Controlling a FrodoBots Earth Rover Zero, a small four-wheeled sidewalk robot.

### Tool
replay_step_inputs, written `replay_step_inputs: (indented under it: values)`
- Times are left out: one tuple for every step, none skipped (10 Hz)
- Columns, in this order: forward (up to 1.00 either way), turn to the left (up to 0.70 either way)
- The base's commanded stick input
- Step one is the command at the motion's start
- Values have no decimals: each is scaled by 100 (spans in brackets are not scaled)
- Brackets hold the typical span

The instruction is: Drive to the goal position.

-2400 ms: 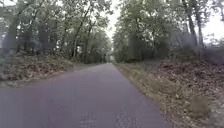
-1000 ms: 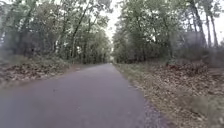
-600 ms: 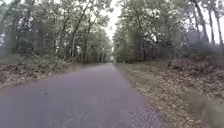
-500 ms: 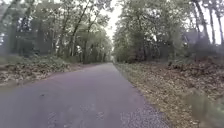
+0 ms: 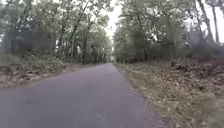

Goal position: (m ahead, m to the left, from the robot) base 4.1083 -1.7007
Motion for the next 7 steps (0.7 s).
replay_step_inputs:
  values:
    - [70,0]
    - [70,0]
    - [70,0]
    - [70,0]
    - [70,0]
    - [70,0]
    - [70,0]
